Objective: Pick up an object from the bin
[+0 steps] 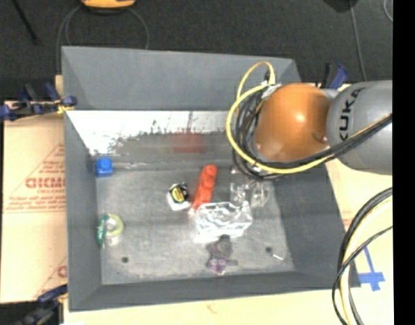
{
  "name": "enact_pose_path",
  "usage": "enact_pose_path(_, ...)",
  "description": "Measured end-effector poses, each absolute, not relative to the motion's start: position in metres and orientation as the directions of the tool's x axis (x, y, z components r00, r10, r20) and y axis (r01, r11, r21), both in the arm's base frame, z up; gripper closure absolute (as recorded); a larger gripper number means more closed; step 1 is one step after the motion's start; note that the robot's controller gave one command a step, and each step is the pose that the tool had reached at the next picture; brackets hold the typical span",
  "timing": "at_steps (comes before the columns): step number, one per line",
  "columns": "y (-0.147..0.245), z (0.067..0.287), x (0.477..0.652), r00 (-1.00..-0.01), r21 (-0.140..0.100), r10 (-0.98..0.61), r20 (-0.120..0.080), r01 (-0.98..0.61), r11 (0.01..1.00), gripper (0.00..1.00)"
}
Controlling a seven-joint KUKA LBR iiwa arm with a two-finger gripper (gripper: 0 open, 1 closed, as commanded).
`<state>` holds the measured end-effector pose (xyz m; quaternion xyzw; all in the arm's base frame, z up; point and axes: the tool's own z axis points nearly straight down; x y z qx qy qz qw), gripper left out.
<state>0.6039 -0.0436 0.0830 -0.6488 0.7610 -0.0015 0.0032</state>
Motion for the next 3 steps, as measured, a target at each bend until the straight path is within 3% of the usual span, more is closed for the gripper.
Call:
enact_pose_path(2, -0.027, 0.083, 0.594, -0.138, -0.007, -0.990, -0.002, -0.990, 0.138, 1.00)
enact_pose_path(3, -0.040, 0.184, 0.553, -0.125, -0.008, -0.992, 0.000, -0.992, 0.125, 1.00)
